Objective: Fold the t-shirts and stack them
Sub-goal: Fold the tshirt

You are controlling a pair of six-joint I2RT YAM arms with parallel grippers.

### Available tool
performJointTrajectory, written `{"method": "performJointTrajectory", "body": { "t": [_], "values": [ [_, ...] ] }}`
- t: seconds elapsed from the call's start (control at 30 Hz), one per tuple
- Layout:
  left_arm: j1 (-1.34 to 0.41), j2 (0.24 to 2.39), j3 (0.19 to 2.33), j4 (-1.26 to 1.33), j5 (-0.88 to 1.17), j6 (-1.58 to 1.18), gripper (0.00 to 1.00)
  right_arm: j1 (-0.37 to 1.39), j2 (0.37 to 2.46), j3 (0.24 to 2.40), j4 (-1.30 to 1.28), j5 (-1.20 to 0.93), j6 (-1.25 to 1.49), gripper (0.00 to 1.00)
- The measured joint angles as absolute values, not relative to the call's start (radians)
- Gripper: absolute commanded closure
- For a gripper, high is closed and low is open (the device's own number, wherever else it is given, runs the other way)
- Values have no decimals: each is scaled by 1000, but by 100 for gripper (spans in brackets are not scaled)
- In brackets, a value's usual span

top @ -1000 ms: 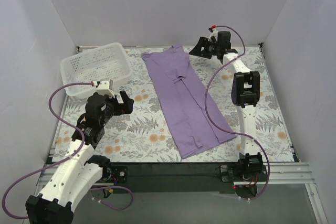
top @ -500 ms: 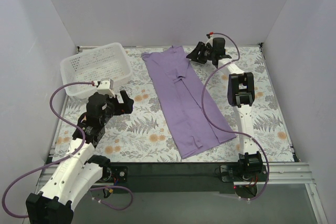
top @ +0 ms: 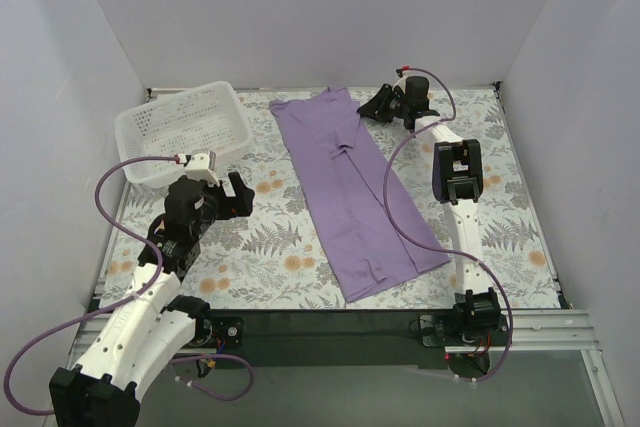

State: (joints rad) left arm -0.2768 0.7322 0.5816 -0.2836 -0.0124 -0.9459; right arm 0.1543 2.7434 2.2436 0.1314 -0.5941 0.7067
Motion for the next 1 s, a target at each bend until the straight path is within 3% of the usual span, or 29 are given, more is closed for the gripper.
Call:
{"method": "performJointTrajectory", "body": {
  "t": [0.7,1.0],
  "values": [
    [-277,769,582,-284,-20,-950,12,136,2757,2244,204,-657,765,99],
    [-277,772,582,-284,-20,-950,12,125,2757,2244,257,-702,783,99]
  ]
}}
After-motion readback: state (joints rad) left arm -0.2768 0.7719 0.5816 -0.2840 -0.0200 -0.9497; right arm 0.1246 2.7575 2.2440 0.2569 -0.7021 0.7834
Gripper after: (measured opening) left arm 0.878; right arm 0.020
